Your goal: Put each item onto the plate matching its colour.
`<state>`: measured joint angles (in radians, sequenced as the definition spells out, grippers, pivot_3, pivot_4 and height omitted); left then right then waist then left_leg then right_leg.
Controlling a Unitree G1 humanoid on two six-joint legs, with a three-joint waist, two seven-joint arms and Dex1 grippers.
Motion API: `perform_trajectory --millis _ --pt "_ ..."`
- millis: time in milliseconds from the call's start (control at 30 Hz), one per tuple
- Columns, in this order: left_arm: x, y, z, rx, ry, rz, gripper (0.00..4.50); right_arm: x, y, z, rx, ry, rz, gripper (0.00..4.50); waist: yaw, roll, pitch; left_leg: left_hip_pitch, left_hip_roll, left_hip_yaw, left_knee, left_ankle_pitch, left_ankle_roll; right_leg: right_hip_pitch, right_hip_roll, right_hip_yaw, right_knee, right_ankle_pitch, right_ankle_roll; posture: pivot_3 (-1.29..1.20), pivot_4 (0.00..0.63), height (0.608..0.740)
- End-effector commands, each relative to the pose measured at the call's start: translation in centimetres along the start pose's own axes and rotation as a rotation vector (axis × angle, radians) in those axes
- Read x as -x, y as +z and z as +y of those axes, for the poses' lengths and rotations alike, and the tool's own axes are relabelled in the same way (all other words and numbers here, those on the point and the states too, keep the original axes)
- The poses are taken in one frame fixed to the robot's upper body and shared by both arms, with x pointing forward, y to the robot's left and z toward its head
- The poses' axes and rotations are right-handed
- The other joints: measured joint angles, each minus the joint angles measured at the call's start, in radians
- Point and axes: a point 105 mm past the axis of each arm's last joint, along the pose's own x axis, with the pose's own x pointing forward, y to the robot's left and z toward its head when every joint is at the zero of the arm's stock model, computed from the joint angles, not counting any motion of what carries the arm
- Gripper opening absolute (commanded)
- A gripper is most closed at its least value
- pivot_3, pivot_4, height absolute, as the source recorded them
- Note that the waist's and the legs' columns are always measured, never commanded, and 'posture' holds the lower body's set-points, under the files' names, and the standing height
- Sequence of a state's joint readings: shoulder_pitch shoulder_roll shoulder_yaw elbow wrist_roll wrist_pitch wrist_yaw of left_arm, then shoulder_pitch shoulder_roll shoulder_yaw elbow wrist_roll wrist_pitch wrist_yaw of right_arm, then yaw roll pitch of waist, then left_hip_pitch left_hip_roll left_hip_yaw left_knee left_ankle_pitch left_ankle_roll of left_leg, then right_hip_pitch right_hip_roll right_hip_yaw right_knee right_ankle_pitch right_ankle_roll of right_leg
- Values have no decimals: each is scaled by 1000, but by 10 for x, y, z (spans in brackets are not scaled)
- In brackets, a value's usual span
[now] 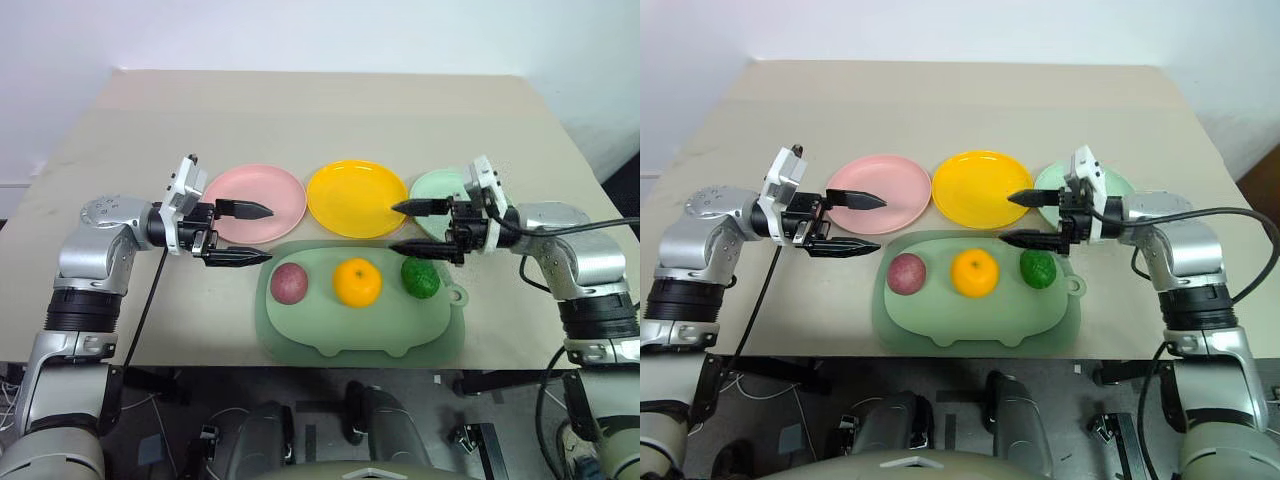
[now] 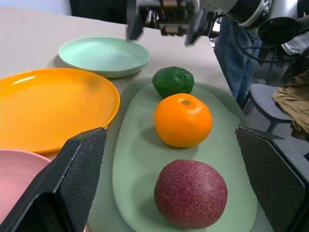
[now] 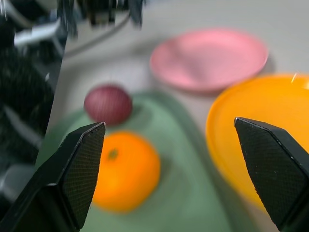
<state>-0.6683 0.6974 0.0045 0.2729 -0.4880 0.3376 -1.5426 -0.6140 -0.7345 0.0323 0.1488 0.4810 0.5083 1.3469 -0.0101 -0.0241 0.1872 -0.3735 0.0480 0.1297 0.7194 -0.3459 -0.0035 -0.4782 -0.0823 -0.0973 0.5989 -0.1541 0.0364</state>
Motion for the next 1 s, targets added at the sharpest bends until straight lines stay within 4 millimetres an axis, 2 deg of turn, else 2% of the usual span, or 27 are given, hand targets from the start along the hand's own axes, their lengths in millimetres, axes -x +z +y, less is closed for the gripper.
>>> perform_trajectory --millis 33,233,467,567,733,900,1000 --pt "2 10 1 -45 -4 3 4472 8 2 6 65 22 53 4500 -1 0 0 0 0 0 0 0 0 0 0 0 0 0 0 0 150 704" --pt "2 9 0 -41 -6 1 4472 17 -13 5 87 6 145 4500 -1 0 0 0 0 0 0 0 0 0 0 0 0 0 0 0 150 704" --pt "1 9 -1 -39 -12 6 4472 21 -41 5 121 0 284 4500 0 0 0 0 0 0 0 0 0 0 0 0 -1 0 0 0 150 704" --pt "1 10 -1 -40 -12 5 4472 18 -42 3 109 -5 281 4500 -1 0 0 0 0 0 0 0 0 0 0 0 -1 0 0 0 150 704" --pt "1 12 -2 -42 -13 7 4472 17 -58 -1 145 -14 356 4500 0 0 0 0 0 0 0 0 0 0 0 0 -1 0 0 0 150 704" --pt "3 14 -2 -44 -7 9 4472 16 -64 -3 172 -17 385 4500 -1 0 0 0 0 0 0 0 0 0 0 0 -1 0 0 0 150 704" --pt "3 14 -2 -40 -5 9 4472 14 -61 -6 155 -23 360 4500 -1 0 0 1 0 0 0 0 0 0 0 0 -1 0 0 0 150 704"
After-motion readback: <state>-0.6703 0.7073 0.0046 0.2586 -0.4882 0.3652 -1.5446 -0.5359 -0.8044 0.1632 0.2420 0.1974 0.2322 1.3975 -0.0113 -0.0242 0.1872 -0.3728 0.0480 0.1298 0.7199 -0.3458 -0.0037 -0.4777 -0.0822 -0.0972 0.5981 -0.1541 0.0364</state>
